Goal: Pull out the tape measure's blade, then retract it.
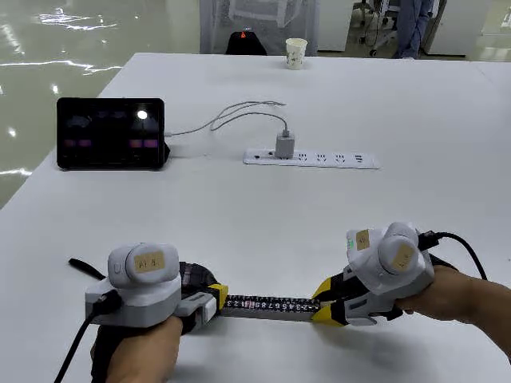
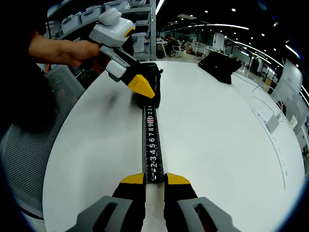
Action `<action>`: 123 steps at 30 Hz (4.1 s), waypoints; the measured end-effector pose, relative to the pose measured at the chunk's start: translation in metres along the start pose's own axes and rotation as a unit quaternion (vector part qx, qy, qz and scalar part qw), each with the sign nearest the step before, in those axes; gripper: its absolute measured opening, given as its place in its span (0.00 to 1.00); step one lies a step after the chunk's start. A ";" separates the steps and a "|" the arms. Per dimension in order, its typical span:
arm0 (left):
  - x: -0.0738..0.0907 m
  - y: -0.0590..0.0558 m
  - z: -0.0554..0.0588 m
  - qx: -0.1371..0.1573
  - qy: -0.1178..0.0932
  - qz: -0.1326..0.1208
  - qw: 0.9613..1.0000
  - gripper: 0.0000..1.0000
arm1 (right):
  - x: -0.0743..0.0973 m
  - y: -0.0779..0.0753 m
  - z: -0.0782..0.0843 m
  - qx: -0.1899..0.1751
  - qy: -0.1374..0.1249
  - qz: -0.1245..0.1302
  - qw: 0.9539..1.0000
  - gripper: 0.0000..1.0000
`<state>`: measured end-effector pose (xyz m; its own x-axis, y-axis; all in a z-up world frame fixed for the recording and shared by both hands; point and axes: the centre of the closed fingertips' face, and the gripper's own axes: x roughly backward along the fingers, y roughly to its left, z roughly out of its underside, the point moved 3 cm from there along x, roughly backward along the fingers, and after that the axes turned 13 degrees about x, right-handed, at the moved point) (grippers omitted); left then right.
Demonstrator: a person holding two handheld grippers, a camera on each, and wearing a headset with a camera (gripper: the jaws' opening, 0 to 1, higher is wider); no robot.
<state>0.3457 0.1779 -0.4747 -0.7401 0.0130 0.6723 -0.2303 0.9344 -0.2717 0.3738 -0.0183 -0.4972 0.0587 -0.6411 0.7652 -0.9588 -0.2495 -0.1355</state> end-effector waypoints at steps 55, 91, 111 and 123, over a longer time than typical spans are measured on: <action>0.001 0.000 0.000 0.004 0.003 0.005 1.000 0.59 | -0.032 -0.008 -0.037 0.006 -0.024 0.000 1.000 0.10; 0.001 0.001 0.000 0.007 0.006 0.008 1.000 0.59 | -0.052 -0.012 -0.058 0.011 -0.038 0.002 0.999 0.10; 0.001 0.001 0.000 0.009 0.007 0.009 1.000 0.59 | -0.062 -0.013 -0.070 0.017 -0.044 0.003 0.999 0.11; 0.001 0.001 0.000 0.010 0.007 0.009 1.000 0.59 | -0.067 -0.015 -0.076 0.018 -0.047 0.005 0.999 0.11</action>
<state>0.3451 0.1786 -0.4744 -0.7350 0.0352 0.6771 -0.2298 0.9266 -0.2976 0.3631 0.0834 -0.4991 0.0775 -0.7081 0.7019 -0.9486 -0.2690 -0.1666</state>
